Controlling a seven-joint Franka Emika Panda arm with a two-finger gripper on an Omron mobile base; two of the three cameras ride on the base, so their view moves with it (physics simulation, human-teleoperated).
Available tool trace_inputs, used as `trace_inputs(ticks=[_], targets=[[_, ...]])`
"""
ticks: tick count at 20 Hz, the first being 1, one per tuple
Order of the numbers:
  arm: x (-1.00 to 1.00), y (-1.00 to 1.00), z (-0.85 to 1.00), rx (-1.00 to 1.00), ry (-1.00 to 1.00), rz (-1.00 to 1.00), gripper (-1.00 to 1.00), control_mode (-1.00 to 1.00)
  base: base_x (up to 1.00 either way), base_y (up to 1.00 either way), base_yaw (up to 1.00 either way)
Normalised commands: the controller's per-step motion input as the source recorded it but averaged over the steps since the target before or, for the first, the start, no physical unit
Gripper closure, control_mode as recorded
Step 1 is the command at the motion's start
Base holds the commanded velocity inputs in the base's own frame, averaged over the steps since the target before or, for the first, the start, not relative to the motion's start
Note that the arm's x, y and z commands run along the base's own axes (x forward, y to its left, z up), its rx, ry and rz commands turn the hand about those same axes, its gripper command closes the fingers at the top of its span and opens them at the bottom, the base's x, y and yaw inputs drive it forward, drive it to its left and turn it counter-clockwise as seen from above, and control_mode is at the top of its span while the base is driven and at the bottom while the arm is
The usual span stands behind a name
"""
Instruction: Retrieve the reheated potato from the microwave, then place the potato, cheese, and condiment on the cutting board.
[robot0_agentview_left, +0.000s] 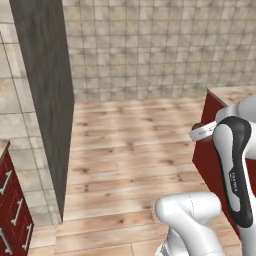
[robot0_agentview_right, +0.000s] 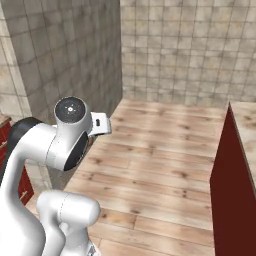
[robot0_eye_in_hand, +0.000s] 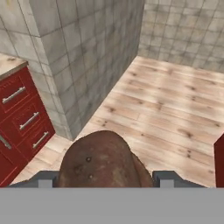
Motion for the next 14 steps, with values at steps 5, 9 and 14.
trace_inputs(ticks=[5,9,14], targets=[[0.0,0.0,0.0,0.0,0.0,0.0,1.0,1.0,0.83,0.02,0.12],[0.0,0.0,0.0,0.0,0.0,0.0,1.0,1.0,0.72,0.05,0.23],[0.0,0.0,0.0,0.0,0.0,0.0,1.0,1.0,0.53,0.03,0.39]])
